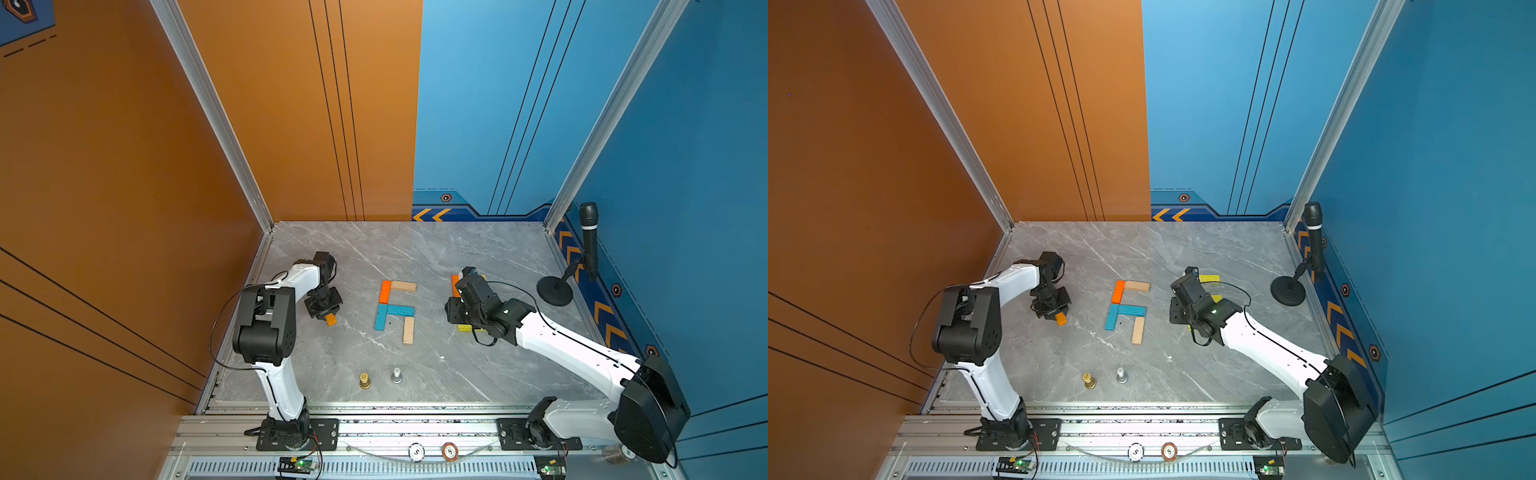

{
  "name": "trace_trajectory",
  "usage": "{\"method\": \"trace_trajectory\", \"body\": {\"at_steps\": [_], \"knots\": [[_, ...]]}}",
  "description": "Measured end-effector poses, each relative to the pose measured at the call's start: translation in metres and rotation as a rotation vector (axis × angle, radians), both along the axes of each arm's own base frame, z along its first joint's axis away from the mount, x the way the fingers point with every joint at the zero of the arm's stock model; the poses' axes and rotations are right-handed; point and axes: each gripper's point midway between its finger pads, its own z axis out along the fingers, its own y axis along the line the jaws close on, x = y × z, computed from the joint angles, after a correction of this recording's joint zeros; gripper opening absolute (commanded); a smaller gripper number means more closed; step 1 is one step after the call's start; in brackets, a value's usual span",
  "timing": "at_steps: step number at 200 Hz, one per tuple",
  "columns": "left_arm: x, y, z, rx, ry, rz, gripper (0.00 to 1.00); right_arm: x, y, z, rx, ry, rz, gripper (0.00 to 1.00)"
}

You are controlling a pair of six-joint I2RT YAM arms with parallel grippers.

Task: Assemble the number 6 with building blocks
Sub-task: Move the building block to the center of the board.

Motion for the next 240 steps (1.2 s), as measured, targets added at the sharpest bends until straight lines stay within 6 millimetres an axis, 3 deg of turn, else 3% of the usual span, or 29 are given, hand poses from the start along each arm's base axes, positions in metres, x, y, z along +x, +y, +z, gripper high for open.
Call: {"method": "trace_trajectory", "body": {"at_steps": [57, 109, 142, 166, 194, 214, 240], "knots": [[-0.069, -0.067, 0.008, -0.057, -0.005, 0.105, 0.30, -0.012, -0.017, 0.001, 0.027, -0.021, -0.009, 0.47], [-0.090, -0.106, 0.006, -0.081, -0.023, 0.201, 0.37, -0.021, -0.025, 0.005, 0.051, -0.039, 0.003, 0.47], [-0.092, -0.116, 0.004, -0.102, -0.028, 0.218, 0.52, -0.023, -0.024, 0.007, 0.053, -0.046, 0.021, 0.47], [-0.086, -0.118, 0.009, -0.139, -0.035, 0.202, 0.59, -0.025, -0.021, 0.006, 0.050, -0.045, 0.054, 0.47], [-0.066, -0.108, 0.034, -0.222, -0.091, 0.177, 0.65, -0.030, -0.007, 0.005, 0.031, -0.044, 0.122, 0.47], [-0.049, -0.092, 0.057, -0.244, -0.141, 0.148, 0.67, -0.034, 0.024, 0.002, 0.005, -0.033, 0.219, 0.47], [-0.025, -0.054, 0.076, -0.234, -0.197, 0.146, 0.67, -0.035, 0.084, 0.006, -0.016, -0.033, 0.361, 0.47]]}}
